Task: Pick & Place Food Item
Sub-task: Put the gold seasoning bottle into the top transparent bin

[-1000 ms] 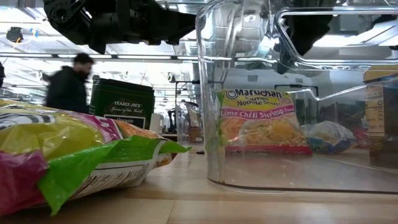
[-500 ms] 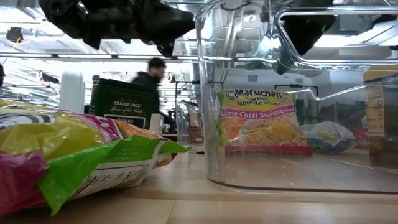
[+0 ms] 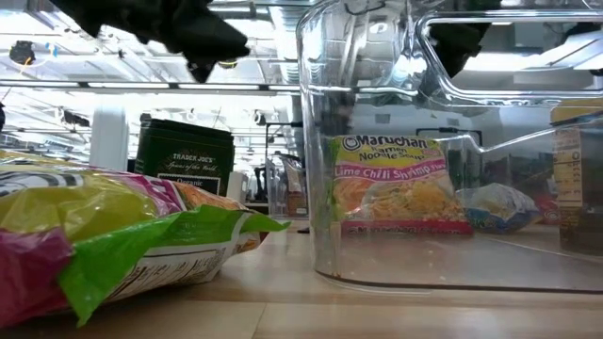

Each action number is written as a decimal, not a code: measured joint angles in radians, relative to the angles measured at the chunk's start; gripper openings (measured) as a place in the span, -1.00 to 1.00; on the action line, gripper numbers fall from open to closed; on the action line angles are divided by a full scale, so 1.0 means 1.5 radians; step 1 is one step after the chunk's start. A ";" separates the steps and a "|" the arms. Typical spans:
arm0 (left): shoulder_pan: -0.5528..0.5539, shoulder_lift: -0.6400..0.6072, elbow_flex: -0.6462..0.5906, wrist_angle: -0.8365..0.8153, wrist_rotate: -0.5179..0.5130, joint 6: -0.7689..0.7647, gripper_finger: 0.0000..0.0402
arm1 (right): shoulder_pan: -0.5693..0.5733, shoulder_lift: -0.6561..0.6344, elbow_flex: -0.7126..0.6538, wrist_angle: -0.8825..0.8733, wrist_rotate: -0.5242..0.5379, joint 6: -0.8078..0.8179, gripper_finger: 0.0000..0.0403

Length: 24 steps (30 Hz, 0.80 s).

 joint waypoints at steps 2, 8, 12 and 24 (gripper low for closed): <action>-0.008 -0.017 0.000 -0.048 -0.049 -0.003 -0.56 | -0.009 -0.018 0.000 0.000 0.004 0.014 -0.70; -0.023 -0.027 0.000 -0.129 -0.167 -0.004 -0.56 | -0.027 -0.043 0.000 -0.002 -0.009 0.088 -0.70; -0.023 -0.020 0.000 -0.153 -0.187 -0.004 -0.56 | -0.032 -0.041 0.000 -0.003 -0.045 0.117 -0.70; -0.022 -0.010 0.000 -0.142 -0.190 -0.003 -0.56 | -0.040 -0.010 0.001 0.013 -0.178 0.226 -0.70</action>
